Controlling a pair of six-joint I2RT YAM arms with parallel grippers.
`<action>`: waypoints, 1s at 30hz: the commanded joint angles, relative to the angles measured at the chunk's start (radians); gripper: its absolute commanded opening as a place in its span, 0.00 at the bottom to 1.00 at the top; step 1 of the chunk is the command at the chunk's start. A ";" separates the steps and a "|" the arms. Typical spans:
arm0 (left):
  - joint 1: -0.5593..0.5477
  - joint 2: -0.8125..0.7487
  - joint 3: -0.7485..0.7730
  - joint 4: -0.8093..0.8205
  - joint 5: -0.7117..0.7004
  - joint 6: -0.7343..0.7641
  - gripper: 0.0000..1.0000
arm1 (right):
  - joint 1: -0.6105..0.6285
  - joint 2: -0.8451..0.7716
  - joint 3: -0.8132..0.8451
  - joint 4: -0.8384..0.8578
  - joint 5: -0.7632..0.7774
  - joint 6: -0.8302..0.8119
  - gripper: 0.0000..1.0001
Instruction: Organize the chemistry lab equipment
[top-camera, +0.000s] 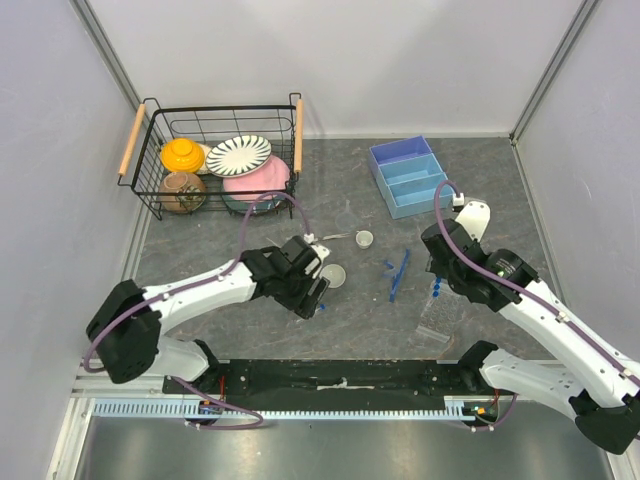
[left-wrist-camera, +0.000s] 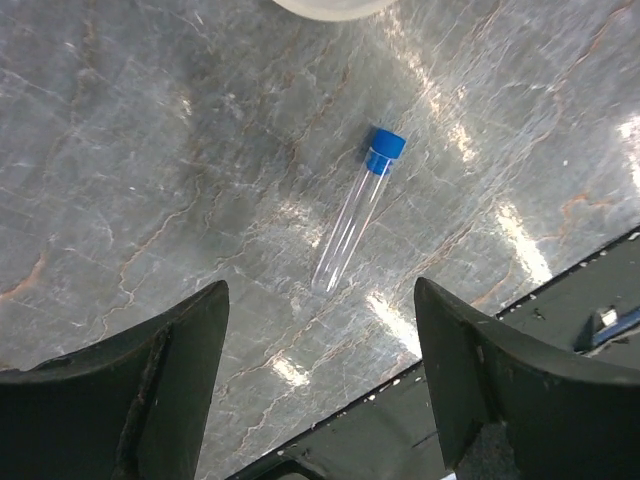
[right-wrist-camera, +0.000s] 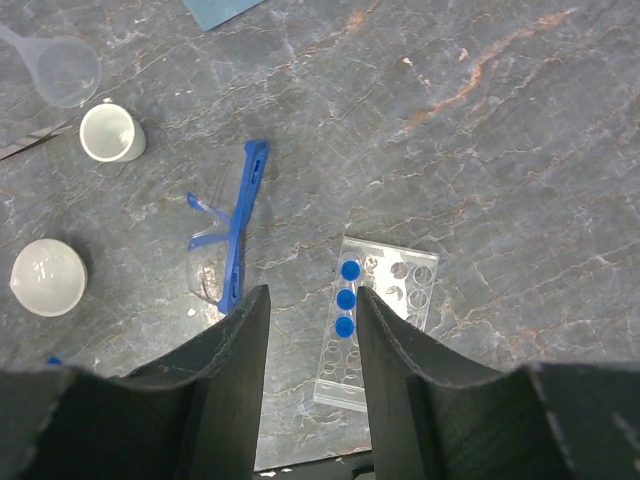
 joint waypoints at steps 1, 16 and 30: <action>-0.055 0.047 0.045 0.023 -0.118 -0.073 0.81 | -0.004 -0.012 0.003 0.063 -0.042 -0.069 0.47; -0.084 0.153 0.000 0.092 -0.134 -0.154 0.71 | -0.004 -0.065 -0.069 0.118 -0.090 -0.118 0.47; -0.107 0.207 -0.023 0.097 -0.148 -0.183 0.58 | -0.005 -0.067 -0.096 0.138 -0.085 -0.129 0.48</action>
